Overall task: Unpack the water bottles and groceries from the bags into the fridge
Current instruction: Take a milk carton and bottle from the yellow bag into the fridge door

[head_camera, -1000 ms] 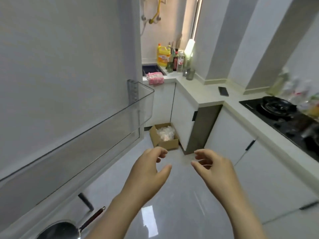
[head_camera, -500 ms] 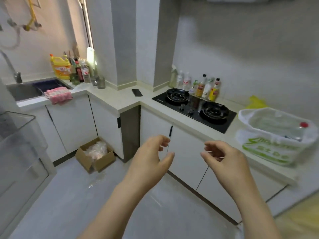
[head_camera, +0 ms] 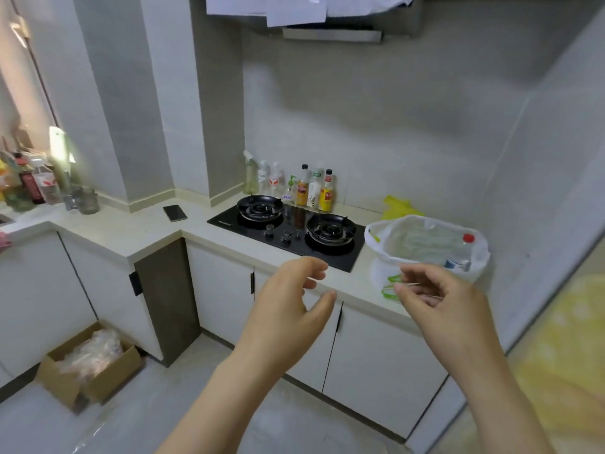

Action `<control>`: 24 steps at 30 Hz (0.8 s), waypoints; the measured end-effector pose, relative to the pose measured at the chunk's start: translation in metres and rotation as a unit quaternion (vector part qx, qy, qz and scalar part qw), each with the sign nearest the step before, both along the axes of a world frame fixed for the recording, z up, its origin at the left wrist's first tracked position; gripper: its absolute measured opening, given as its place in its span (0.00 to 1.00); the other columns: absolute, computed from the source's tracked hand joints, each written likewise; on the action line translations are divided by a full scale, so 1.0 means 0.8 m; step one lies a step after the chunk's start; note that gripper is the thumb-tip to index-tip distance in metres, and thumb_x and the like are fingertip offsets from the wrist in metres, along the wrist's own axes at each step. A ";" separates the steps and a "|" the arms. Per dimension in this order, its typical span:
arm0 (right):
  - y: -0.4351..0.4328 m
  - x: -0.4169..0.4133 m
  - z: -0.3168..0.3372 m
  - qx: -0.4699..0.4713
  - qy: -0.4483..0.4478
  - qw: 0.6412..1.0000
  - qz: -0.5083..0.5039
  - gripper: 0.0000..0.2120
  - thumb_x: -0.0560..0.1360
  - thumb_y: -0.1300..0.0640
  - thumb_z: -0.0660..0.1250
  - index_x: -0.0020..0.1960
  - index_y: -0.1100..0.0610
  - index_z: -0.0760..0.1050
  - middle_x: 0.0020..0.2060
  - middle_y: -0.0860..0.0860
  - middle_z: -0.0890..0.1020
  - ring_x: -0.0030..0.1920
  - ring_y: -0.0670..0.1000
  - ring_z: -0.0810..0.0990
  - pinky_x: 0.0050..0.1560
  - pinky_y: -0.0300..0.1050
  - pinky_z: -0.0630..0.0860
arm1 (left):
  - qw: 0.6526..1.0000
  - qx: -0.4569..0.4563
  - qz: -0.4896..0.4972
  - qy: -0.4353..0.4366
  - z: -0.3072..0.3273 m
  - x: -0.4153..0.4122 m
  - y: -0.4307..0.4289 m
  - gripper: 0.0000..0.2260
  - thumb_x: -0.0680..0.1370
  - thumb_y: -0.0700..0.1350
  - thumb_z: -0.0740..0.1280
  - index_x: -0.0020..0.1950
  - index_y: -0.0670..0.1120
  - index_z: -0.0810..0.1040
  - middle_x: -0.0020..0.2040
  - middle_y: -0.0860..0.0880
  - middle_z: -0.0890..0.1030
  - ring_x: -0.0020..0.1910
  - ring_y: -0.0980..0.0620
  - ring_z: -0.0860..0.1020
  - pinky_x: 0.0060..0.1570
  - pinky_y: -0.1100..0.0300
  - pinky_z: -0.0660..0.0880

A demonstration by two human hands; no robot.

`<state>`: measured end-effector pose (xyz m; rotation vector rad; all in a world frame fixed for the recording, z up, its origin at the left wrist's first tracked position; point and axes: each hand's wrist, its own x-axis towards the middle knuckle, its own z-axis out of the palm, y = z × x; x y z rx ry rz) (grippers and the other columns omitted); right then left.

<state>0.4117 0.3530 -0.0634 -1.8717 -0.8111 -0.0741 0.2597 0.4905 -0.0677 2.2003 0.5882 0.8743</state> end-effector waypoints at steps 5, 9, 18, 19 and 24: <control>0.009 0.046 -0.007 0.004 0.014 1.000 -0.025 0.08 0.72 0.59 0.73 0.49 0.49 0.81 0.42 0.41 0.83 0.43 0.39 0.81 0.48 0.33 0.77 | 1.000 -0.008 -0.022 0.005 -0.005 0.056 0.021 0.13 0.77 0.49 0.66 0.60 0.56 0.73 0.54 0.61 0.76 0.53 0.66 0.74 0.55 0.66 0.74; 0.031 0.080 -0.014 0.006 0.021 0.999 -0.049 0.09 0.71 0.60 0.73 0.46 0.47 0.80 0.41 0.41 0.83 0.41 0.38 0.81 0.47 0.29 0.76 | 0.999 -0.010 -0.052 0.009 -0.007 0.100 0.053 0.12 0.76 0.49 0.66 0.60 0.56 0.74 0.53 0.62 0.75 0.53 0.66 0.73 0.56 0.65 0.74; 0.119 0.146 -0.013 -0.003 0.036 0.993 -0.112 0.10 0.71 0.59 0.72 0.46 0.44 0.79 0.42 0.41 0.83 0.43 0.42 0.82 0.49 0.40 0.78 | 0.994 -0.007 -0.110 0.007 -0.012 0.193 0.160 0.13 0.75 0.48 0.67 0.60 0.54 0.75 0.53 0.59 0.76 0.52 0.67 0.74 0.54 0.68 0.72; 0.127 0.153 -0.014 -0.003 0.039 0.992 -0.119 0.10 0.71 0.59 0.72 0.46 0.45 0.79 0.42 0.41 0.83 0.44 0.43 0.83 0.49 0.40 0.78 | 0.993 -0.007 -0.117 0.010 -0.013 0.202 0.170 0.13 0.75 0.48 0.67 0.60 0.54 0.75 0.53 0.60 0.76 0.52 0.67 0.74 0.54 0.69 0.72; 0.157 0.193 -0.021 -0.015 0.048 0.988 -0.147 0.09 0.72 0.59 0.72 0.50 0.50 0.81 0.42 0.43 0.83 0.44 0.42 0.82 0.50 0.39 0.78 | 0.990 -0.011 -0.138 0.021 -0.021 0.253 0.212 0.14 0.75 0.49 0.68 0.60 0.54 0.75 0.52 0.61 0.76 0.51 0.66 0.75 0.53 0.68 0.73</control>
